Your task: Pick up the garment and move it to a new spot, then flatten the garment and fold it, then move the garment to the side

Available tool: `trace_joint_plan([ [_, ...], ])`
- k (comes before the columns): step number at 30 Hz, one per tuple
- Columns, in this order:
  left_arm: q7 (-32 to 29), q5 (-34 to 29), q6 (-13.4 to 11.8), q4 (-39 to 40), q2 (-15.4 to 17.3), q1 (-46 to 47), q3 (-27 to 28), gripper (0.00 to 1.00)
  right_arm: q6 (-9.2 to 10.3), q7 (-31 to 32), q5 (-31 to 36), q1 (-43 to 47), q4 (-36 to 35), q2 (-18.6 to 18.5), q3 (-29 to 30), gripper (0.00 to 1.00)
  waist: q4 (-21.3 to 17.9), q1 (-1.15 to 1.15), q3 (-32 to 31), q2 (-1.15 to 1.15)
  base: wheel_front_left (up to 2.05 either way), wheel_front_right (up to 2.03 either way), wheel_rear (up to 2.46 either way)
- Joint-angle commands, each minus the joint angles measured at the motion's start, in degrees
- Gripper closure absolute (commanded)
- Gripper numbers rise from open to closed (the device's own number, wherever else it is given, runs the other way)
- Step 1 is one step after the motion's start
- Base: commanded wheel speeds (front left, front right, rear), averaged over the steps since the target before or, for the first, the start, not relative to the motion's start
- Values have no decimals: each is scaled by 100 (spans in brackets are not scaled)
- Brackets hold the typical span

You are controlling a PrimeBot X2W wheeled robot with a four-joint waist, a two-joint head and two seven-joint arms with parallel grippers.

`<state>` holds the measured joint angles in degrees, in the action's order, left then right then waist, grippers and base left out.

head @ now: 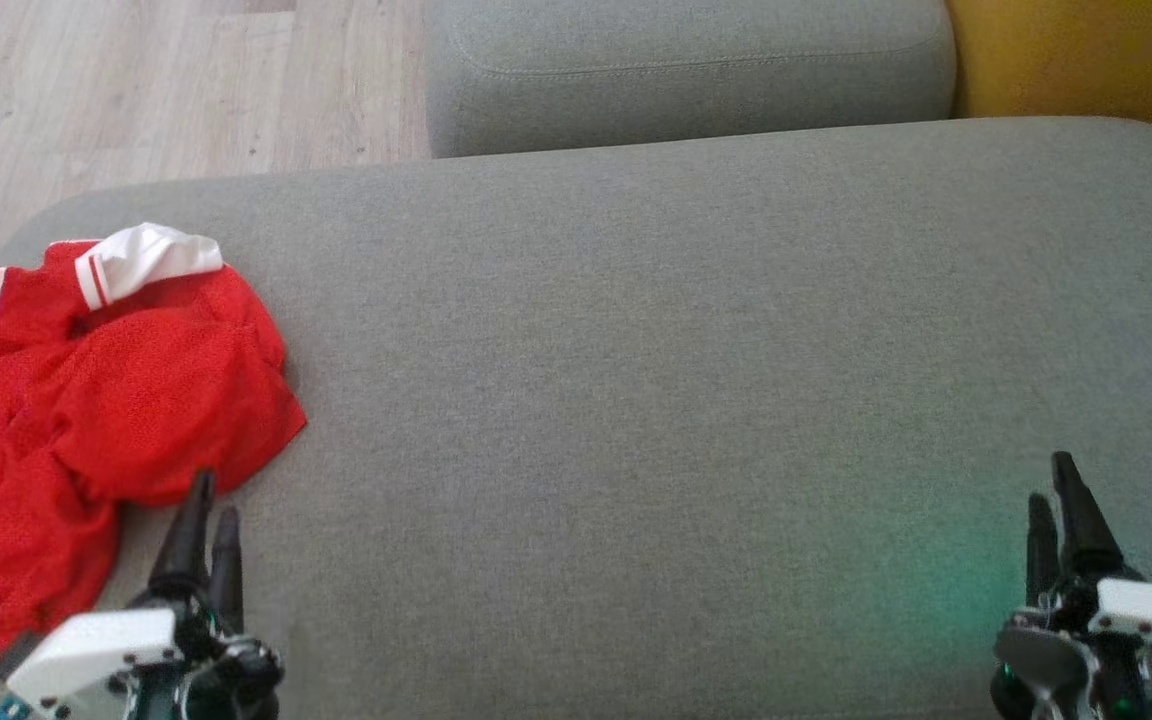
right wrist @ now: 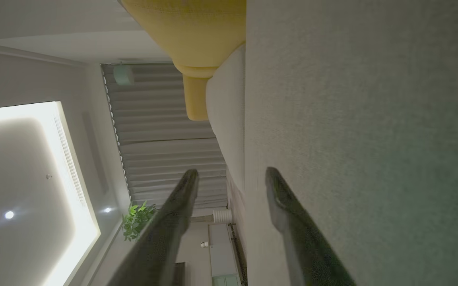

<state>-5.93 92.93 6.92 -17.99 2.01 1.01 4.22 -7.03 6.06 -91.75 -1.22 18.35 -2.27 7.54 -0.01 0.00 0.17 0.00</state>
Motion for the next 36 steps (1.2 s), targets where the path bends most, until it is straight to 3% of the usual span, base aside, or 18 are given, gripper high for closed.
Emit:
trace_joint_plan([
  [1,66,-38,1,200,37,180,-40,0,-3,-59,37,-133,-192,-13,-40,0,-3,0,-1,0,0,0,0],
  [9,184,-133,-38,297,40,138,-118,0,-5,-183,259,-88,-255,-34,-140,0,-12,0,-4,0,0,0,0],
  [18,335,-543,-153,425,44,95,-227,0,-8,-338,953,-59,-379,-73,-277,0,-15,0,-11,0,0,0,0],
  [36,637,-2078,-476,551,53,-19,-495,0,-15,-643,2877,-24,-728,-143,-650,0,11,0,-54,0,0,0,0],
])
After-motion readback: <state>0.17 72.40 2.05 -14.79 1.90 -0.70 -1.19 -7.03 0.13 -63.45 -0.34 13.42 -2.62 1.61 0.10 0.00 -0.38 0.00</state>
